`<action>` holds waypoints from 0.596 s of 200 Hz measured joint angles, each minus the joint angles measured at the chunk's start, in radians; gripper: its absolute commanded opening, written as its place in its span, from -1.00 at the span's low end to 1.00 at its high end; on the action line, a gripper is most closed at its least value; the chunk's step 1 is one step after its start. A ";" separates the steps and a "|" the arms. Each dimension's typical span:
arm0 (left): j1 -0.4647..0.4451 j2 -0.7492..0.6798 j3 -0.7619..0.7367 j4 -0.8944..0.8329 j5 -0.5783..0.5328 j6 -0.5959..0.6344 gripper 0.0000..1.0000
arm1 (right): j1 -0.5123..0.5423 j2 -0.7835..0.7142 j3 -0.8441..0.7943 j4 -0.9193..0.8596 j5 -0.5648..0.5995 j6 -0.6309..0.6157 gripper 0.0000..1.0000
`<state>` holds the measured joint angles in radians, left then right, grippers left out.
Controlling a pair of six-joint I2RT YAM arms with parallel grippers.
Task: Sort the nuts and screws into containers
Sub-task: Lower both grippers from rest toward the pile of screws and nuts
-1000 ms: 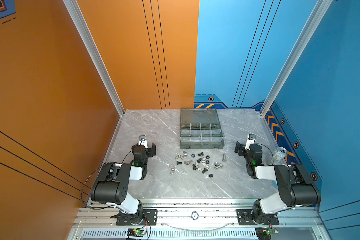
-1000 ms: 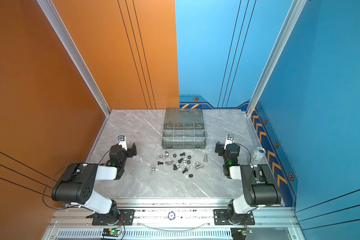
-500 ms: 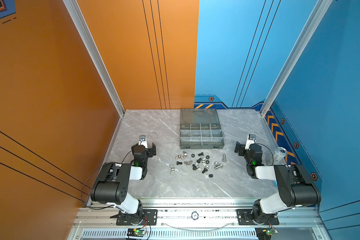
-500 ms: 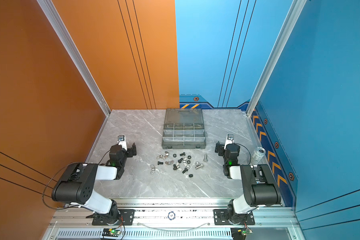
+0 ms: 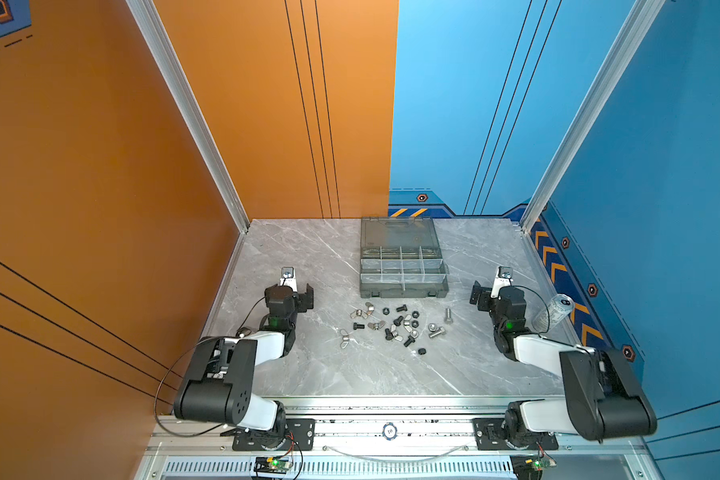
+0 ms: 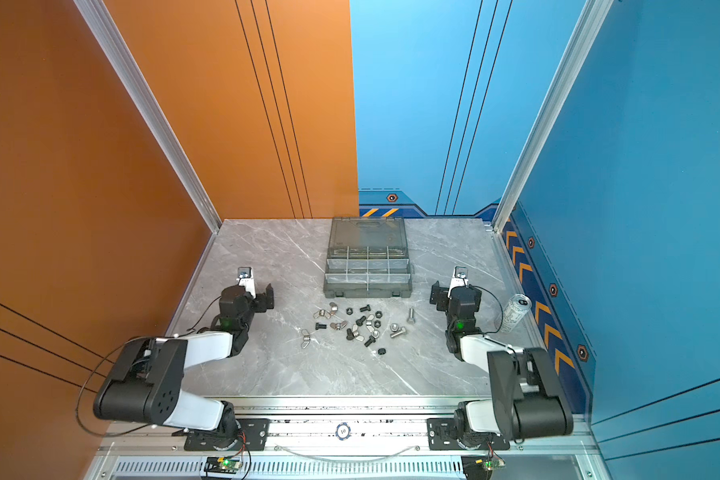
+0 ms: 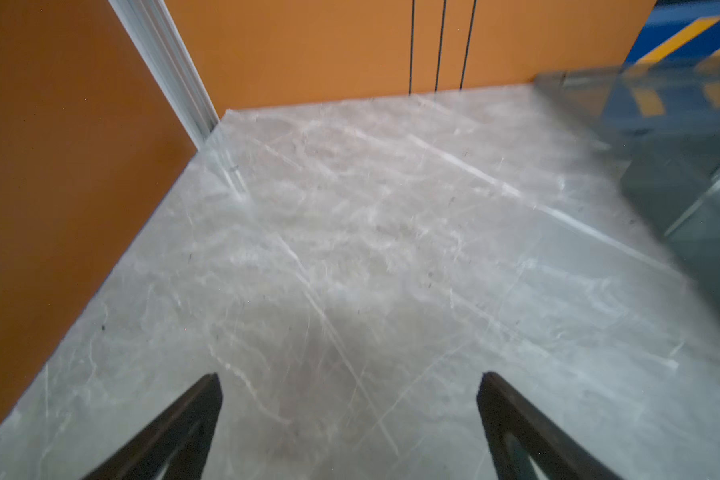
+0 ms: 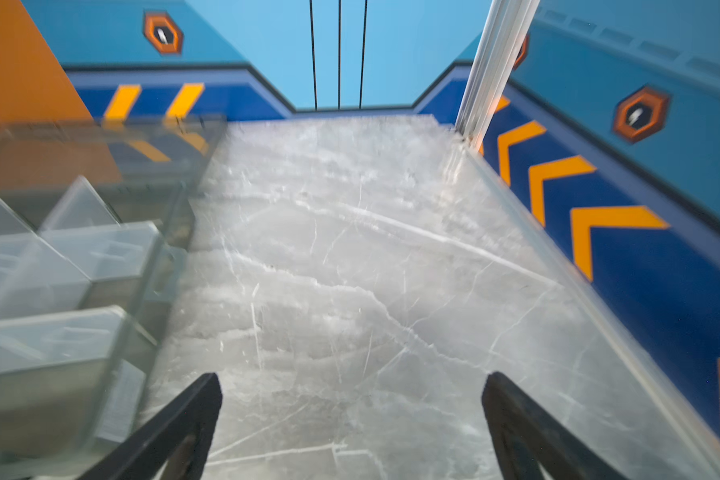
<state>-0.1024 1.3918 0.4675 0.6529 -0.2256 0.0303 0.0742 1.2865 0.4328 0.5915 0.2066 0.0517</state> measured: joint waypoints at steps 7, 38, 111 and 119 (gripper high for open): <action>-0.014 -0.035 0.029 -0.045 -0.005 -0.004 0.95 | 0.000 -0.049 0.036 -0.074 -0.004 0.005 1.00; -0.102 -0.156 0.196 -0.308 -0.032 -0.063 0.95 | 0.008 -0.204 0.251 -0.428 -0.076 0.058 1.00; -0.444 -0.175 0.434 -1.028 -0.123 -0.418 0.95 | 0.175 -0.290 0.405 -0.979 -0.212 0.241 0.91; -0.483 -0.175 0.423 -1.065 -0.131 -0.466 0.95 | 0.206 -0.293 0.401 -0.999 -0.213 0.266 0.92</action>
<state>-0.5850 1.2171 0.8902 -0.4122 -0.3569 -0.4358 0.2806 0.9936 0.8337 -0.4076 -0.0063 0.3176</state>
